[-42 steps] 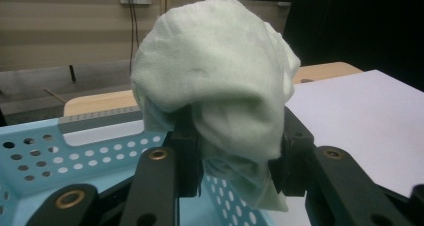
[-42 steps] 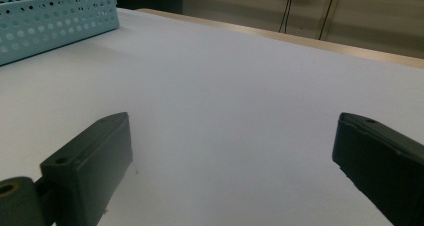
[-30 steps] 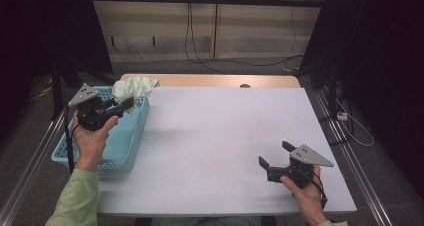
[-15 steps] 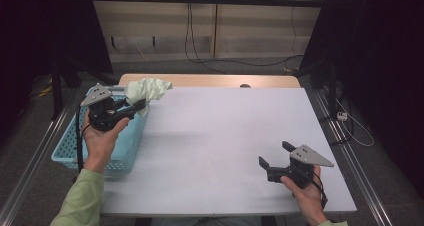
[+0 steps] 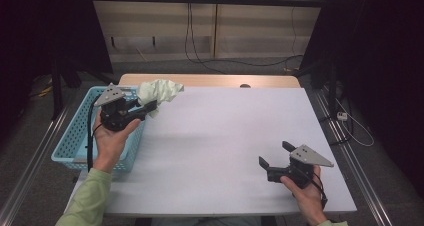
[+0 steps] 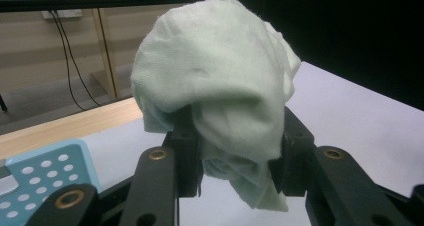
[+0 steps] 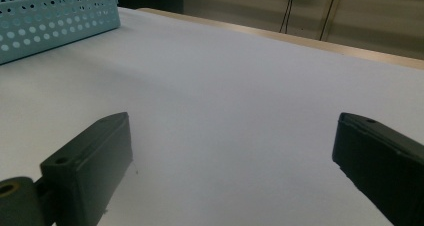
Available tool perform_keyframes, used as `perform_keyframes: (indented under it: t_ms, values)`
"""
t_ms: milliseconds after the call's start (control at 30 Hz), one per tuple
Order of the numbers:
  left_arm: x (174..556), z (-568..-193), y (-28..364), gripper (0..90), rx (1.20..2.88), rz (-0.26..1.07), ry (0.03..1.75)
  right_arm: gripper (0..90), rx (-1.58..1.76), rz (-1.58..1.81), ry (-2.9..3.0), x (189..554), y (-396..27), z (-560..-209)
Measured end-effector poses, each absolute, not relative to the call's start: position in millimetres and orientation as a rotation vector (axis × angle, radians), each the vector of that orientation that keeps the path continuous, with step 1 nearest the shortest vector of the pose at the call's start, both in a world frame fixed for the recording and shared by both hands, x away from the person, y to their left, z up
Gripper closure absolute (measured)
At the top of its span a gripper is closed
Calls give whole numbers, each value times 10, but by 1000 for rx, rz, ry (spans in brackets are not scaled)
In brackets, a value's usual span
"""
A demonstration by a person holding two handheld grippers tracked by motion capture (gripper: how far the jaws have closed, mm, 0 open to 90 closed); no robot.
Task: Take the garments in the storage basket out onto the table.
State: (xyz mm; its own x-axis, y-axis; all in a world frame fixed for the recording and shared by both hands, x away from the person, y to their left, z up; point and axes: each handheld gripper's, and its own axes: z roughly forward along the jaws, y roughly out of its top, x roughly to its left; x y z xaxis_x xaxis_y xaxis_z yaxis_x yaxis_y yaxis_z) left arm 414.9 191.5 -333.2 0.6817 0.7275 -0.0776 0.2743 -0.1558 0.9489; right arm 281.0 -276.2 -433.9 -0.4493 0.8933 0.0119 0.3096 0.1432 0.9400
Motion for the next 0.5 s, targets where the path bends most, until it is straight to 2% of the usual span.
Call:
perform_keyframes:
  t_ms: [500]
  values:
    - [4161,-3339,1637,620,1756,448,773,22,1145,1307,1852,2806,-2759,-4338]
